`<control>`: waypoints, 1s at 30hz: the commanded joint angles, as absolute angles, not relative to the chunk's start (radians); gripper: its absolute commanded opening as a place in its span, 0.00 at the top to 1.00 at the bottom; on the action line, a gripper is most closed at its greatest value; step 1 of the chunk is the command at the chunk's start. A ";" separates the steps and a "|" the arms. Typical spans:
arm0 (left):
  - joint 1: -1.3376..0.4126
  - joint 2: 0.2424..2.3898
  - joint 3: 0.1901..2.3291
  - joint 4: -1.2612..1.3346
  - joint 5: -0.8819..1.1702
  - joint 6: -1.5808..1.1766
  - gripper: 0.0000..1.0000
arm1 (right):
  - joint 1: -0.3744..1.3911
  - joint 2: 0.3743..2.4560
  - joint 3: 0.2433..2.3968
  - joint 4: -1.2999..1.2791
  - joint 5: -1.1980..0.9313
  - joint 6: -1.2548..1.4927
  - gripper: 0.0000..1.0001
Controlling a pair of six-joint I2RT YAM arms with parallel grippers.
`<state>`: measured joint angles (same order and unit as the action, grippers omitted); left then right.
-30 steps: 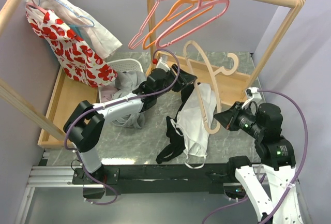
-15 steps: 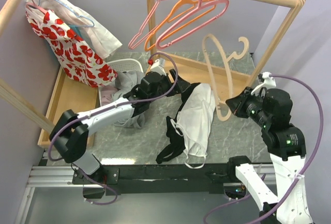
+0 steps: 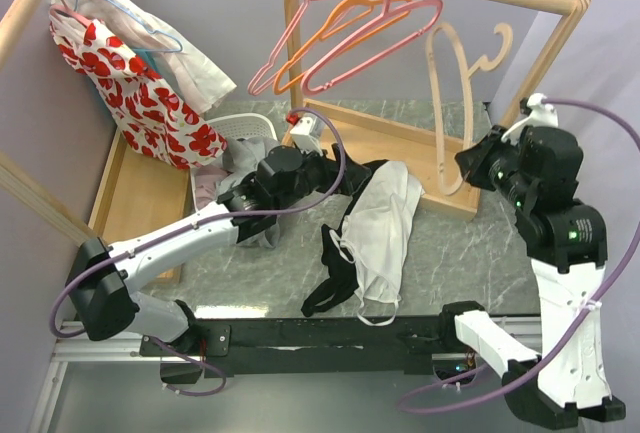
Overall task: Remove the tank top from the hanger
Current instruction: Place the hanger at the clothesline.
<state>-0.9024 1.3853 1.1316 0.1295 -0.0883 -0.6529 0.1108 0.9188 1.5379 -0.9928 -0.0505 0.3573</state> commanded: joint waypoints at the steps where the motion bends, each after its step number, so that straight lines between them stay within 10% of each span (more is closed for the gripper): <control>1: -0.919 1.341 1.117 0.098 -0.098 -0.565 0.15 | 0.107 0.992 1.679 -0.965 -0.002 0.325 1.00; 6: -0.919 1.313 1.104 0.083 -0.090 -0.535 0.01 | 0.107 1.112 1.799 -0.971 -0.002 0.310 1.00; 30: -0.919 1.298 1.106 0.031 -0.097 -0.480 0.01 | 0.109 1.289 1.928 -0.945 0.044 0.285 0.99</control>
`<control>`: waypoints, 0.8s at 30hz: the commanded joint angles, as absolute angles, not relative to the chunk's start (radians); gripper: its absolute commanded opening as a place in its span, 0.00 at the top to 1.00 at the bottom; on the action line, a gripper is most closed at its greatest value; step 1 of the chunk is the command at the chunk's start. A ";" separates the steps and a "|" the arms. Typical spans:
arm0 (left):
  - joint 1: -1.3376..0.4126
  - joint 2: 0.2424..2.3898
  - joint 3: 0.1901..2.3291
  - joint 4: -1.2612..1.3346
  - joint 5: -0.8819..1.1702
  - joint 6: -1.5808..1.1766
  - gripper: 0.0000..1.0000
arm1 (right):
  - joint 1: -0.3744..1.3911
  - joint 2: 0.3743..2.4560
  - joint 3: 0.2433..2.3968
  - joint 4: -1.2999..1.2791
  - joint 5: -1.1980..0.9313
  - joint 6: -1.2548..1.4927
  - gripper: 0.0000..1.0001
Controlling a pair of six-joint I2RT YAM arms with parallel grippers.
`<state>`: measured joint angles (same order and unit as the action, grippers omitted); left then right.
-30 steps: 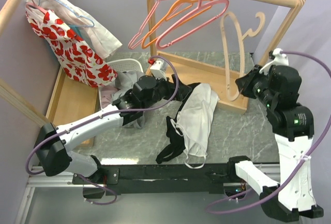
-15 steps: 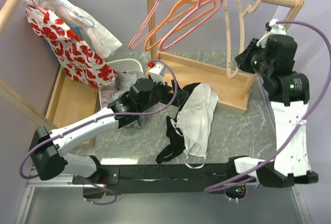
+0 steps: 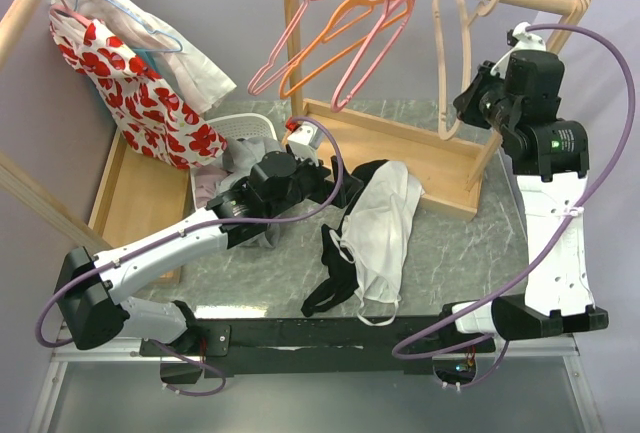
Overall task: Remove the tank top from the hanger
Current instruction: Place the hanger at the clothesline, then pick up the tank top from the center of the board.
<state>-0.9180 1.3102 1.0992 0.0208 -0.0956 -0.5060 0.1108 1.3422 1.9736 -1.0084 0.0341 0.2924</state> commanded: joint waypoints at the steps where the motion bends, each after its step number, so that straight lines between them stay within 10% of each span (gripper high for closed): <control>1: -0.920 1.302 1.108 0.029 -0.095 -0.480 0.01 | 0.107 1.279 1.896 -0.942 0.043 0.287 0.98; 5: -0.920 1.315 1.114 0.026 -0.086 -0.480 0.01 | 0.109 1.240 1.826 -0.924 0.037 0.287 0.88; 14: -0.920 1.358 1.105 0.017 -0.060 -0.477 0.00 | 0.109 1.109 1.683 -0.855 0.066 0.287 0.29; 24: -0.922 1.456 1.072 0.018 -0.057 -0.508 0.01 | 0.109 1.035 1.635 -0.842 0.069 0.281 0.21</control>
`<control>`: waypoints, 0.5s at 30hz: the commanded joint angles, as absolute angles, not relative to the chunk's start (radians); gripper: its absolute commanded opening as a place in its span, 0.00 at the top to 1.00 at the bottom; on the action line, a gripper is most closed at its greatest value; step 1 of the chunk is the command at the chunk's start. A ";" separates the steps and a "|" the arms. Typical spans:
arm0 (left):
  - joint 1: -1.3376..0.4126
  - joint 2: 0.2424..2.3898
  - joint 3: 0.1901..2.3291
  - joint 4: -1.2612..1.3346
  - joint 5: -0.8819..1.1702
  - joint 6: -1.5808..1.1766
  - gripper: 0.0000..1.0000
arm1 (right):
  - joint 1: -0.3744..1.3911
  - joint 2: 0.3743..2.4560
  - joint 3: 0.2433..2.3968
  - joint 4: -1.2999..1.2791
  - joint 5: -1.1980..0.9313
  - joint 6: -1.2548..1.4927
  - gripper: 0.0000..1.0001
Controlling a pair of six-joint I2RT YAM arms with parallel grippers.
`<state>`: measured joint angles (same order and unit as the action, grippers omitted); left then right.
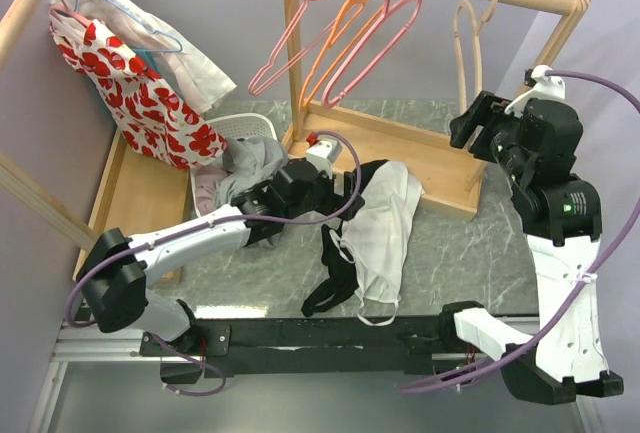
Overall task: Remove the tank top from the hanger
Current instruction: Pick up the tank top from the center of the board.
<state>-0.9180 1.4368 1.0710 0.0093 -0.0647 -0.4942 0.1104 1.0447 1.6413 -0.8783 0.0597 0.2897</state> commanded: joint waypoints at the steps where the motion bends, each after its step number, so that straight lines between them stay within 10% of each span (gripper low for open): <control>1: -0.922 1.460 1.072 0.020 -0.058 -0.509 0.01 | 0.109 1.031 1.629 -0.844 0.069 0.281 0.21; 15: -0.930 1.696 1.097 0.069 -0.032 -0.563 0.01 | 0.107 0.868 1.485 -0.856 0.130 0.314 0.18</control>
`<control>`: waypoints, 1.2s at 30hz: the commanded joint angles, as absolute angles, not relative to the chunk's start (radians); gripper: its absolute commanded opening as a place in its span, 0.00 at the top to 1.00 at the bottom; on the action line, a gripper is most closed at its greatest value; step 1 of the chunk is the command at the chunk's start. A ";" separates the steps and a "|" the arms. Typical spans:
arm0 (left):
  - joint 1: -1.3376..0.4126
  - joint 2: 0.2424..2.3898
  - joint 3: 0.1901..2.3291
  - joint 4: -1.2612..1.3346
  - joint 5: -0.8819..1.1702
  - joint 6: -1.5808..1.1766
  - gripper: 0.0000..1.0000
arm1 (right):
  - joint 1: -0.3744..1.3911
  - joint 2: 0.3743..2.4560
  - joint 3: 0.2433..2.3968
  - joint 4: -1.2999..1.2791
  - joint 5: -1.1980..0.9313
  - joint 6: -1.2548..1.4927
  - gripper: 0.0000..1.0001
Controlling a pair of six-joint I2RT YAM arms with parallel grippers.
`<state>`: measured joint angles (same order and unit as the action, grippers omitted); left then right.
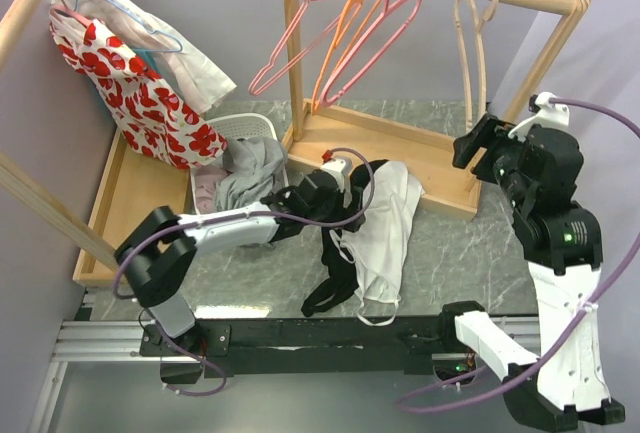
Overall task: Remove the tank top from the hanger
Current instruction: Pick up the tank top from the center of the board.
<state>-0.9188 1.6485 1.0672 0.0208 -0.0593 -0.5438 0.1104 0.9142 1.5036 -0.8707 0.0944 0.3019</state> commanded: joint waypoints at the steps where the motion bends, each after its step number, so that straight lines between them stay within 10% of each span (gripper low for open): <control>1: -0.930 1.707 1.104 0.078 -0.028 -0.563 0.01 | 0.109 0.861 1.480 -0.853 0.130 0.316 0.17; 26: -1.000 2.039 1.336 -0.052 0.003 -0.580 0.01 | 0.107 0.811 1.414 -0.825 0.084 0.321 0.12; 29: -1.002 2.066 1.362 -0.090 0.003 -0.581 0.14 | 0.107 0.811 1.411 -0.819 0.077 0.324 0.12; 36: -1.003 2.077 1.358 -0.126 -0.061 -0.581 0.80 | 0.107 0.808 1.414 -0.821 0.077 0.325 0.12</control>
<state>-0.9924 2.0583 1.3483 -0.0658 -0.0345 -0.5816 0.1104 0.8143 1.4132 -0.8623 0.0811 0.3210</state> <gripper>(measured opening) 0.299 0.881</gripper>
